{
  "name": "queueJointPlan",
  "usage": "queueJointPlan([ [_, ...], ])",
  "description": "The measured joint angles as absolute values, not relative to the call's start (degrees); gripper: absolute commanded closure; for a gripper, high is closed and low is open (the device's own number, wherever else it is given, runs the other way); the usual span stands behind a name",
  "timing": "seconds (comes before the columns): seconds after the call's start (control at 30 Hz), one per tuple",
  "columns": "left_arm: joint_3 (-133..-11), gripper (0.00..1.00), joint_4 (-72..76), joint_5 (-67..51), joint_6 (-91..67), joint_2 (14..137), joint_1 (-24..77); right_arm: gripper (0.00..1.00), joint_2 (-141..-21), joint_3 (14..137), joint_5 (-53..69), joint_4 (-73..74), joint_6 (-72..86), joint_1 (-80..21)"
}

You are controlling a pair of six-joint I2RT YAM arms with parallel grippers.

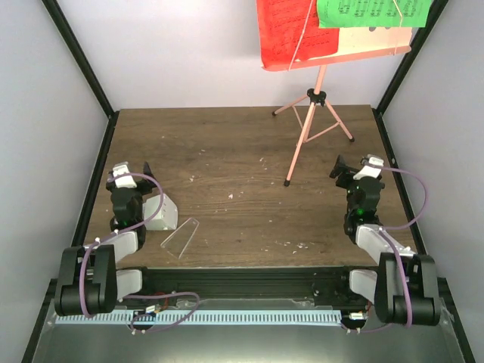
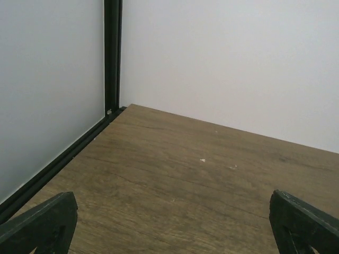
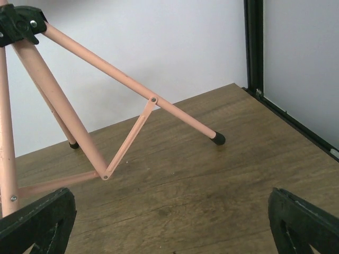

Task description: Pack up the instrument practice props

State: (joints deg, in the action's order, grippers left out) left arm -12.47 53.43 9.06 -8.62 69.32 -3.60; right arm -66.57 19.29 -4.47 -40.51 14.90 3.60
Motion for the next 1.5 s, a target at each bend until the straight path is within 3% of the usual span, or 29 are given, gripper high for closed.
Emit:
queueJointPlan([
  [0.27, -12.53, 0.0, 50.72, 12.58, -9.45, 68.49, -3.6, 0.0, -57.56, 12.86, -8.25, -39.0, 19.68, 3.6],
  [0.57, -14.37, 0.0, 43.66, 17.69, -12.49, 66.59, -3.6, 0.0, -55.09, 11.07, -9.21, -38.96, 22.76, 3.6],
  [0.9, -36.91, 0.0, -0.43, 16.69, -30.87, 51.96, -3.6, 0.0, -48.56, 14.79, -0.12, -33.63, 27.94, 4.03],
  [1.37, -29.3, 0.0, -22.59, 6.26, -43.68, 40.71, -3.6, 0.0, -40.47, 17.02, 10.02, -25.43, 29.67, 4.05],
  [1.5, -27.59, 0.07, -23.16, 3.64, -41.69, 41.89, -3.6, 0.0, -40.49, 16.62, 12.32, -25.3, 29.65, 4.05],
])
